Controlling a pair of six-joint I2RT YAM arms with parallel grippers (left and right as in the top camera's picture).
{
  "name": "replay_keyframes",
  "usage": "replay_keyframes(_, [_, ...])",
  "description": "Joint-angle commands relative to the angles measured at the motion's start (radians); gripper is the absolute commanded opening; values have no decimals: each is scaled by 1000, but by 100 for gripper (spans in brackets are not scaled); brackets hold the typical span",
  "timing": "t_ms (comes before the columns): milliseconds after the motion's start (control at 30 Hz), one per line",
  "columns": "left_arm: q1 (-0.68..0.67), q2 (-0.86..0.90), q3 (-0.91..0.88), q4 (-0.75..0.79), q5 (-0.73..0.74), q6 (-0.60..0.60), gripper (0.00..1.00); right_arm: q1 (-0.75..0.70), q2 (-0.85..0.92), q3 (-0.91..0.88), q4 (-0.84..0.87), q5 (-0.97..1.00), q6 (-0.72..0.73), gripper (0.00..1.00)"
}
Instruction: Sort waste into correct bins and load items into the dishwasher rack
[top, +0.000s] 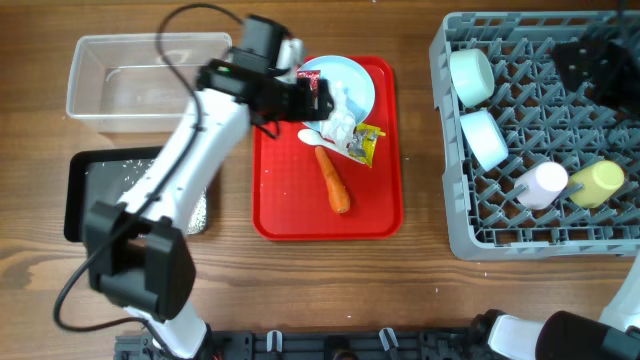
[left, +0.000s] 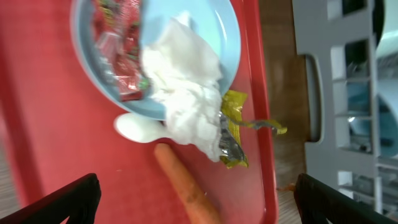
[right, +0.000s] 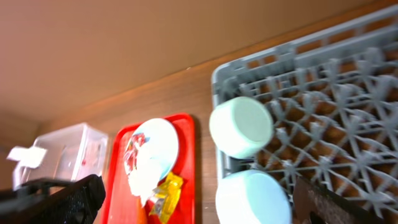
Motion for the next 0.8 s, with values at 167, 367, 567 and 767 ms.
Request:
replay_keyframes(167, [-152, 100, -10, 42, -280, -19, 98, 52, 9, -3, -20, 47, -29, 100])
replay_keyframes(367, [-65, 100, -10, 50, -284, -124, 97, 194, 11, -3, 11, 61, 6, 100])
replay_keyframes(567, [101, 100, -10, -20, -186, -154, 96, 454, 72, -3, 80, 296, 108, 99])
replay_keyframes(767, [110, 100, -10, -40, -134, -87, 95, 586, 178, -3, 107, 387, 163, 100])
